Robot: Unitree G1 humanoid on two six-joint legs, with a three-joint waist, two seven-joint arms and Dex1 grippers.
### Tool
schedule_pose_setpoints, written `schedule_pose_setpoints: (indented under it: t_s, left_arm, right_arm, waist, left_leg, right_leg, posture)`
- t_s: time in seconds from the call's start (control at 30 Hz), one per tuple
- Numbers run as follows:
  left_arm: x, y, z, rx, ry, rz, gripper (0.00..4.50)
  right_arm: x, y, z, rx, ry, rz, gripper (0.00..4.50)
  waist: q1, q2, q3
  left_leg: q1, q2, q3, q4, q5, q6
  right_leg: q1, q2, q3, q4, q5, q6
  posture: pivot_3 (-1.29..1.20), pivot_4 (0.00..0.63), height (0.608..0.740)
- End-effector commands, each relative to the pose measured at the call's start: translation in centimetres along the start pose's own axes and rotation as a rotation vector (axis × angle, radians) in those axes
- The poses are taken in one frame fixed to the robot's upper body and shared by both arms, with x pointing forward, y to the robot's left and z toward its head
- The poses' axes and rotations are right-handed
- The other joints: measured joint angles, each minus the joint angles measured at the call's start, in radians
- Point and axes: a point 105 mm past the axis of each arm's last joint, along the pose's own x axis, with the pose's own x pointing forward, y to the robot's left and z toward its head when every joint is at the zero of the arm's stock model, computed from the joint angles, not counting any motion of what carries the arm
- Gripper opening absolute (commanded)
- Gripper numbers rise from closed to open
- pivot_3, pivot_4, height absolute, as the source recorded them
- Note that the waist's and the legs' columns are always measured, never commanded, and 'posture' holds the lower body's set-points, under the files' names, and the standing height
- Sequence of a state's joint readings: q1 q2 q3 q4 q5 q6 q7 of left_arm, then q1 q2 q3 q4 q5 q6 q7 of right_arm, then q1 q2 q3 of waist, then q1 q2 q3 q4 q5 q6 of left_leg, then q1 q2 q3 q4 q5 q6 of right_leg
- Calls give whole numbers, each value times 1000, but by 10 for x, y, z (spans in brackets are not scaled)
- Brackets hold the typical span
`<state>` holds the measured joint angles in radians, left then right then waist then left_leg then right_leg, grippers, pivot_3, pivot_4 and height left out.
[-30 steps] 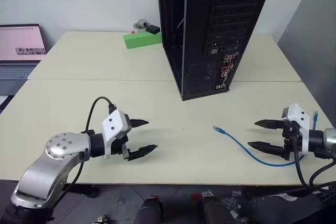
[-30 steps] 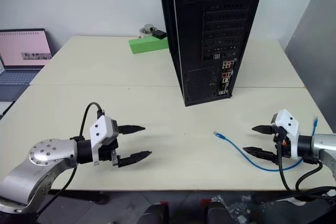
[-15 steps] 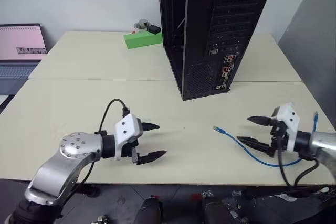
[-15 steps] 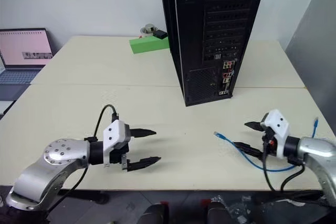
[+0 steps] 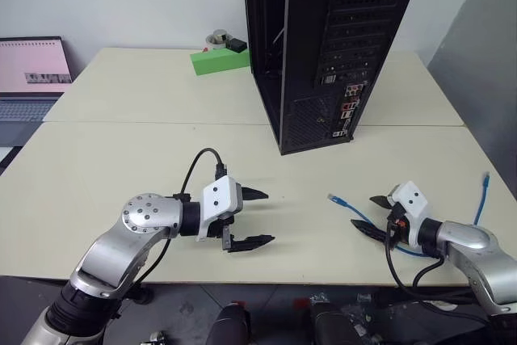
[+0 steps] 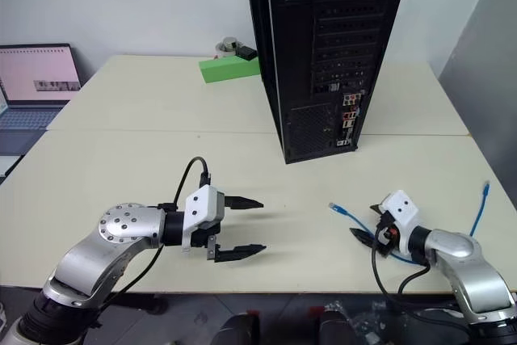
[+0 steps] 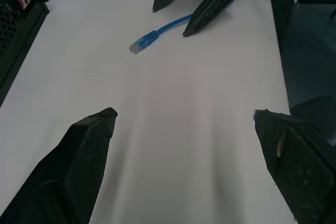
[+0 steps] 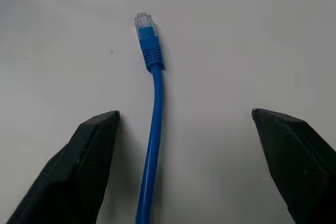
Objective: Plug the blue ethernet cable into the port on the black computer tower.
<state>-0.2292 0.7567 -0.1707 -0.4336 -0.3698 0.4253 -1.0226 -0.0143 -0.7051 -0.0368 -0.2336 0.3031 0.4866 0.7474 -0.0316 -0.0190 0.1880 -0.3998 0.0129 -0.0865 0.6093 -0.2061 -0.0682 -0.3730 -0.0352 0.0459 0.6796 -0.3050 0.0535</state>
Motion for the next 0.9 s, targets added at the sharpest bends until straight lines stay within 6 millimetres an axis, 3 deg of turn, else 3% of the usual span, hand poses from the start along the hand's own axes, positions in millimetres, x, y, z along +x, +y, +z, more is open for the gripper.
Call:
schedule_pose_setpoints:
  t_s: [0.03, 0.2, 0.47, 0.67, 0.8, 0.9]
  left_arm:
    - [0, -1, 5, 27, -21, -10, 4500]
    - [1, 0, 5, 24, -31, -8, 4500]
    - [10, 8, -4, 26, -8, 13, 4500]
    - [28, 20, -8, 30, -20, 17, 4500]
    - [40, 27, -6, 40, -32, -12, 4500]
    - [43, 29, -5, 33, -43, -28, 4500]
  right_arm:
    - [-6, 1, 2, -16, 6, 10, 3198]
    - [-8, 1, 1, -22, 16, 18, 2025]
    - [-5, 15, 22, -73, -28, 110, 48]
    - [1, 30, 54, -148, -80, 221, 5]
    - [10, 51, 79, -235, -116, 343, 5]
    - [14, 61, 85, -275, -114, 397, 5]
  waist:
    - [0, 0, 0]
    - [0, 0, 0]
    - [0, 0, 0]
    - [-1, 0, 0]
    - [-1, 0, 0]
    - [-1, 0, 0]
  left_leg:
    - [0, 0, 0, 0, 0, 0]
    - [0, 0, 0, 0, 0, 0]
    - [0, 0, 0, 0, 0, 0]
    - [0, 0, 0, 0, 0, 0]
    - [0, 0, 0, 1, 0, 0]
    - [0, 0, -1, 1, 0, 0]
  right_leg:
    - [0, 0, 0, 0, 0, 0]
    - [0, 0, 0, 0, 0, 0]
    - [0, 0, 0, 0, 0, 0]
    - [0, 0, 0, 0, 0, 0]
    - [0, 0, -1, 0, 0, 0]
    - [0, 0, -1, 0, 0, 0]
  posture:
    - [0, 150, 740]
    - [0, 150, 740]
    - [0, 150, 740]
    - [0, 150, 740]
    - [0, 150, 740]
    - [0, 150, 740]
